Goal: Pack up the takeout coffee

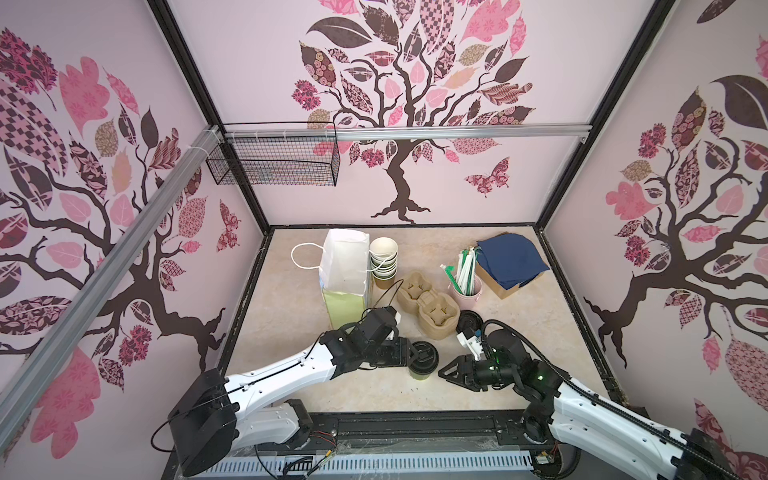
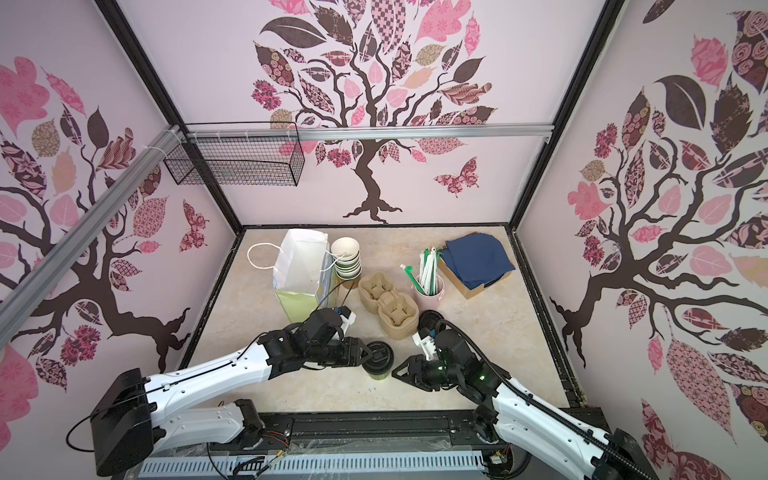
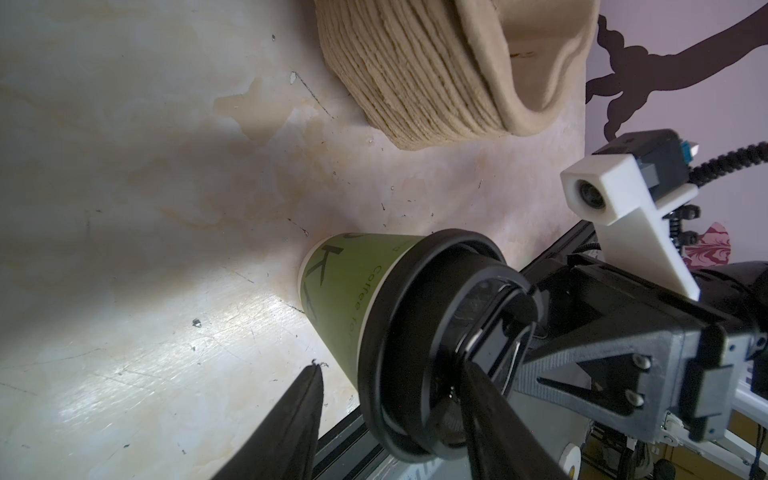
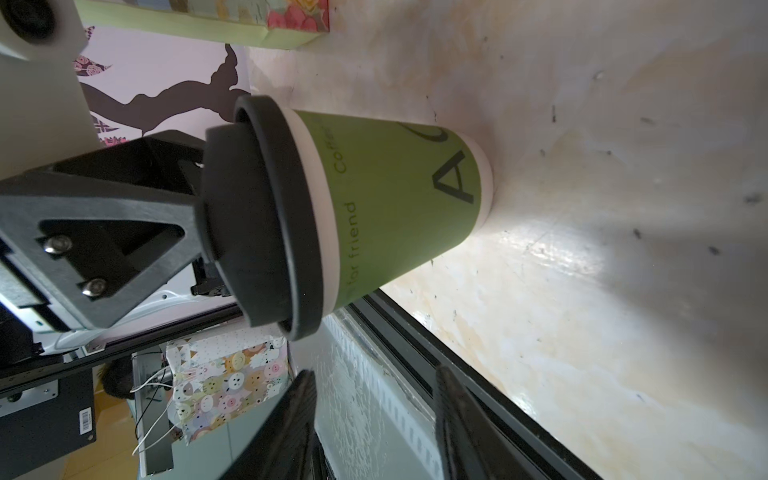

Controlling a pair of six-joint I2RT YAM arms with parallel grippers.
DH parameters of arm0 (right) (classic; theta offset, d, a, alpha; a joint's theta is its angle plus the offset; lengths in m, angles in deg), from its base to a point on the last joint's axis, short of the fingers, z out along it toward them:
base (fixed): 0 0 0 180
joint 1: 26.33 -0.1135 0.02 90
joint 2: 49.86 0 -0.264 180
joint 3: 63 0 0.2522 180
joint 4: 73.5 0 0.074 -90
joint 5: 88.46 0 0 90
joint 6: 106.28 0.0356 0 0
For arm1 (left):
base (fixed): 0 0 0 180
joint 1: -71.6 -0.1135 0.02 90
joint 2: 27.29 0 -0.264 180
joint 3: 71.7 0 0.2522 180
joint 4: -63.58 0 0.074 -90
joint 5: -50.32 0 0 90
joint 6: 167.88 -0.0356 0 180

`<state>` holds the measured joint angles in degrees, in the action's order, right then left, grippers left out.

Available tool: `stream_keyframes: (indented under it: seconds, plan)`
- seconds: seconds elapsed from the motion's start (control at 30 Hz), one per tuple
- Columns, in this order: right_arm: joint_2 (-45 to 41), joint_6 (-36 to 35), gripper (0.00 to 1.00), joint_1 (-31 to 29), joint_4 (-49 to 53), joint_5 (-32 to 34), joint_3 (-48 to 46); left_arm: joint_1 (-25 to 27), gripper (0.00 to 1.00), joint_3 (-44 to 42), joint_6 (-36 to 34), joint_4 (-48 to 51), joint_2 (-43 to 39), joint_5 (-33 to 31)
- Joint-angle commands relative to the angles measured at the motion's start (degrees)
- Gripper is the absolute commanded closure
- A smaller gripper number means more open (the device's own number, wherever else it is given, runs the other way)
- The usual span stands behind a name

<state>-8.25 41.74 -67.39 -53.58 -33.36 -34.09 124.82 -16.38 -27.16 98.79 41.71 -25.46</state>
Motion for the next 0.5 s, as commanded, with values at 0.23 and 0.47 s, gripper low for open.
stream_keyframes:
  seconds: [0.23, 0.47]
  plan:
    - [3.47, -0.07, 0.51, 0.06, -6.5, -1.35, 2.02, -0.48, 0.44, 0.19, -0.99, 2.98, 0.62, -1.47]
    - [4.78, 0.69, 0.54, 0.1, -7.82, -0.01, 1.98, -0.48, 0.44, 0.35, -1.06, 2.89, 0.71, -1.47]
